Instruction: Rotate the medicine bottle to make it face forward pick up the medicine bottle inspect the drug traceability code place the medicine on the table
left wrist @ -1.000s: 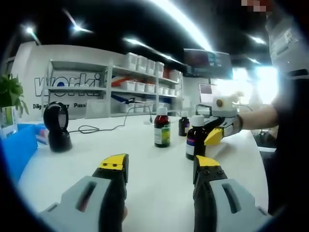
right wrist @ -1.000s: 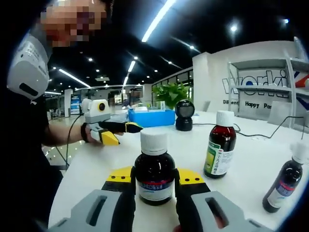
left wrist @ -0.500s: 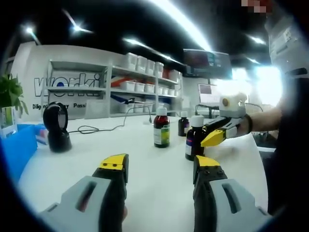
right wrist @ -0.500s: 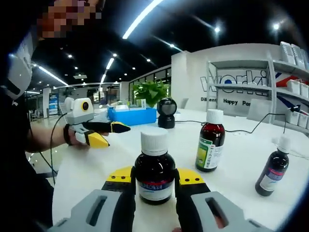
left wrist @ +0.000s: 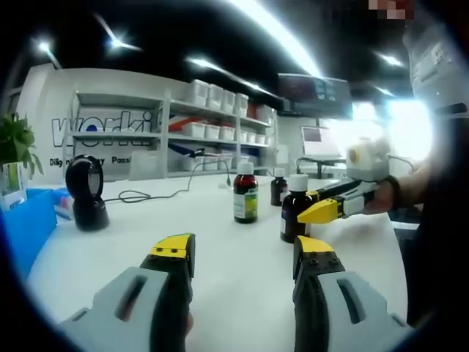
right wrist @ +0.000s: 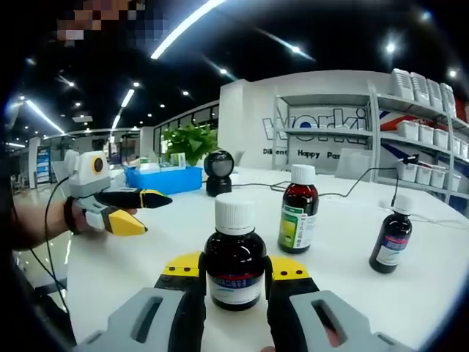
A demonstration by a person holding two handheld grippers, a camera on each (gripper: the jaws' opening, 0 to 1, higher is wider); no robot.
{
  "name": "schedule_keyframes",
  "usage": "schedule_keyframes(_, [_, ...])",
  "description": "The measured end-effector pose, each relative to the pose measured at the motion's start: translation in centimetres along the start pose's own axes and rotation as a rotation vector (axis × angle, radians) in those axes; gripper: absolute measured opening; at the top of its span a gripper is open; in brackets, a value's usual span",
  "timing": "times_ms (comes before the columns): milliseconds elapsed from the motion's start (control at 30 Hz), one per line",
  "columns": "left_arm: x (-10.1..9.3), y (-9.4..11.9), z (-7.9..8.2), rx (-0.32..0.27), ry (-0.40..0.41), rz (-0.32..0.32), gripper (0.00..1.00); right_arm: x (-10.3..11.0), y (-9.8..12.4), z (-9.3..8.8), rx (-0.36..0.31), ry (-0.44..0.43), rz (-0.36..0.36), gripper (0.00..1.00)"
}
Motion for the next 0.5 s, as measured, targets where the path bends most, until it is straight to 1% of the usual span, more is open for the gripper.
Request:
schedule_keyframes(100, [0.1, 0.0, 0.0, -0.003, 0.001, 0.004, 0.45, -0.2, 0.0, -0.1, -0.01, -0.006, -0.026, 0.27])
schedule_keyframes(300, [0.0, 0.0, 0.1, -0.004, 0.001, 0.0, 0.45, -0.4, 0.0, -0.2, -0.01, -0.008, -0.027, 0.27])
schedule_keyframes(367, [0.0, 0.1, 0.1, -0.005, 0.001, 0.001, 0.45, -0.4, 0.0, -0.2, -0.01, 0.004, -0.019, 0.28])
schedule_keyframes(400, [0.0, 0.1, 0.1, -0.006, 0.001, 0.002, 0.45, -0.3, -0.1, -0.3, 0.003, 0.043, 0.004, 0.28])
schedule_keyframes(433, [0.0, 0.1, 0.1, -0.006, 0.0, 0.002, 0.45, -0.2, -0.1, -0.7, 0.025, 0.091, 0.021, 0.31])
schedule_keyframes(467, [0.0, 0.1, 0.1, -0.006, -0.001, 0.002, 0.45, 0.1, -0.2, -1.2, 0.045, 0.089, 0.053, 0.38])
schedule_keyframes(500, [0.0, 0.1, 0.1, -0.006, -0.001, 0.002, 0.45, 0.8, -0.3, -1.1, 0.023, 0.032, 0.121, 0.49])
Point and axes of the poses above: the point that each gripper's makers call its tool centre point, and the gripper's own axes: y roughly backward along the fingers, x roughly to its left, z roughly out of its top, the point moved 2 cm from there along y, roughly backward along the fingers, and after that the axes turned 6 degrees about -y, right-handed, at the moved point
